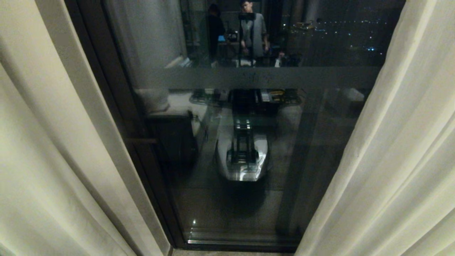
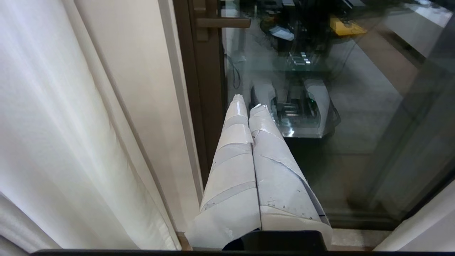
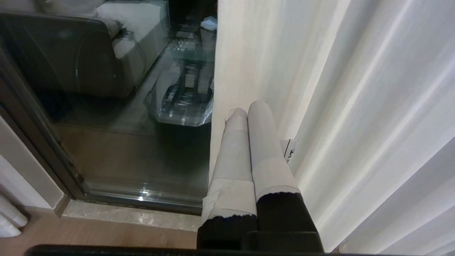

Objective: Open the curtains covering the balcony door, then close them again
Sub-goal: Close the inner curtains on both sides

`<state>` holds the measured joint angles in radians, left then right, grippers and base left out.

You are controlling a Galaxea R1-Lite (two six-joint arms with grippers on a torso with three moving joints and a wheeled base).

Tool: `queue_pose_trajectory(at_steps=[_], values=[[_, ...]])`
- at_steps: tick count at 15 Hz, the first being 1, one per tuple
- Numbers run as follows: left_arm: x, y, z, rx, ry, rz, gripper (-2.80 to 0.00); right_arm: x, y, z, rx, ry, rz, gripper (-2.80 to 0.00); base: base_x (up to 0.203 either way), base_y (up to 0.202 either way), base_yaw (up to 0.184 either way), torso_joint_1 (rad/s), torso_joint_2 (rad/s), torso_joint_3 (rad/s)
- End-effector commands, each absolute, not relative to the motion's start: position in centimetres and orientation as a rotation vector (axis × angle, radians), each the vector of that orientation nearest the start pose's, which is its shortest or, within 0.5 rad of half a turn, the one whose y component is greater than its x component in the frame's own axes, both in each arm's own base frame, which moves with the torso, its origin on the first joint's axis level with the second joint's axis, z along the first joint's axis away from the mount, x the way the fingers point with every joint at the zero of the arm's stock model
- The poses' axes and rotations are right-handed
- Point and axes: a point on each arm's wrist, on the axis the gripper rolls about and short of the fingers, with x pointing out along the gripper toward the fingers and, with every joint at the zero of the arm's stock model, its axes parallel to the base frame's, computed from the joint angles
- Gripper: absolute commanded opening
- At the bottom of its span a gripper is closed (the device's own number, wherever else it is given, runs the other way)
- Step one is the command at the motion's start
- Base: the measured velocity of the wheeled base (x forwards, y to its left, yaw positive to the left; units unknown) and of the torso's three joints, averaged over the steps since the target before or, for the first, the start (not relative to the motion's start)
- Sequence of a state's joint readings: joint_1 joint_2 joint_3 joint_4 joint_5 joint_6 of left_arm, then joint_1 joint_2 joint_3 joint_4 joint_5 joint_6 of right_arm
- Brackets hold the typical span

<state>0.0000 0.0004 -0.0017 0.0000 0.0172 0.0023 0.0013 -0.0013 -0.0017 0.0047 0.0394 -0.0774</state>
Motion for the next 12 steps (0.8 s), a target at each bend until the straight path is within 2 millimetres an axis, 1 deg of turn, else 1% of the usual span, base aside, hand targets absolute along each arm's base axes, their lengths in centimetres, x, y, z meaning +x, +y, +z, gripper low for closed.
queue_pose_trajectory(at_steps=[1,3,10,12], values=[[-2.29,0.04,7.61,0.002,-0.003,0.017,-2.80,-2.29,0.09,7.53,-0.078,0.003,0.042,-2.80,0.007,0.064,-0.003,-0.006,0.00,0.005],[-2.29,0.04,7.61,0.002,-0.003,0.017,-2.80,-2.30,0.09,7.55,-0.078,0.002,0.042,-2.80,0.002,0.135,-0.002,0.007,0.00,0.004],[-2.29,0.04,7.59,0.003,-0.002,0.017,-2.80,-2.29,0.09,7.53,-0.078,0.003,0.042,-2.80,0.000,0.191,0.000,0.003,0.00,0.002],[-2.29,0.04,7.60,0.004,-0.002,0.016,-2.80,-2.29,0.09,7.53,-0.078,0.003,0.042,-2.80,0.000,0.136,0.002,0.003,0.00,0.000]])
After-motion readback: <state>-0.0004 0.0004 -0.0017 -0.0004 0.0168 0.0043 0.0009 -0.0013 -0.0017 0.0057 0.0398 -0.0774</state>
